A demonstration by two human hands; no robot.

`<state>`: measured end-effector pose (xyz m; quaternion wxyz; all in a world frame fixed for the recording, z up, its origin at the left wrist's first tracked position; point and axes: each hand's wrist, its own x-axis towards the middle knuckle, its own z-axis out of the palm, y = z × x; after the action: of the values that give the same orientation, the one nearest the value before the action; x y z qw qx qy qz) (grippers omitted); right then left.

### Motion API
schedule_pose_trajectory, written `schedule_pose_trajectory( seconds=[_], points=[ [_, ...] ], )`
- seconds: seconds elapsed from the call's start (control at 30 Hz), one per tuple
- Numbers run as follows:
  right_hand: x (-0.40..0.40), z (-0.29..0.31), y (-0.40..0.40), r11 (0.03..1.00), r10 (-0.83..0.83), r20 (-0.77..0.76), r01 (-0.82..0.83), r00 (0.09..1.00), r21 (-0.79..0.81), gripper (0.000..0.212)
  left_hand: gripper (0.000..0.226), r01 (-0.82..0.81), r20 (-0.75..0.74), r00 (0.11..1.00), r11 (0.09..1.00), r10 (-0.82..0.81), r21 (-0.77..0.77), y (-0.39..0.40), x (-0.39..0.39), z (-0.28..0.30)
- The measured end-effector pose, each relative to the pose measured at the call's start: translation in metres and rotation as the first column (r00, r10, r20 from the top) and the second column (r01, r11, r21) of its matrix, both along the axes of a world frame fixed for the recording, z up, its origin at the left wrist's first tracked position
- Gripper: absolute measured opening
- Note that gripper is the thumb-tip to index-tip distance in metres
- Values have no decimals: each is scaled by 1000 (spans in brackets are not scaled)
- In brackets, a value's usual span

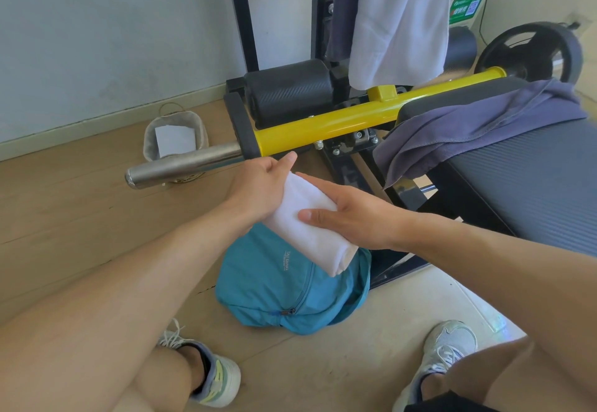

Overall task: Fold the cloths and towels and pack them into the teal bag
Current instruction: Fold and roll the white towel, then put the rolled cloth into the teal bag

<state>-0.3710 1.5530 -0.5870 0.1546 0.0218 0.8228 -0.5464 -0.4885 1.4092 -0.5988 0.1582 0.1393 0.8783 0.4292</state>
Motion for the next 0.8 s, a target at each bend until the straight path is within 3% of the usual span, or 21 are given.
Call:
schedule_pose_trajectory(
  seconds=[0.17,0.33,0.5,0.67,0.8],
  points=[
    [0,-6,1,992,30,-11,-29,999,127,60,43,46,-153,987,998,-51,-40,-5,-4,-9],
    [1,-19,-3,948,12,34,-22,999,316,59,39,116,-113,985,988,-128,-103,-6,1,-21],
    [-4,-31,-2,823,-34,125,-43,992,567,62,26,143,-36,987,962,-156,-232,-3,-12,-32],
    [0,-57,11,735,-175,232,-29,957,677,63,38,267,93,964,872,-251,-410,9,-4,-58],
    [9,-77,15,720,-233,305,-47,923,692,50,35,480,209,871,676,-445,-560,21,27,-84]
  ],
)
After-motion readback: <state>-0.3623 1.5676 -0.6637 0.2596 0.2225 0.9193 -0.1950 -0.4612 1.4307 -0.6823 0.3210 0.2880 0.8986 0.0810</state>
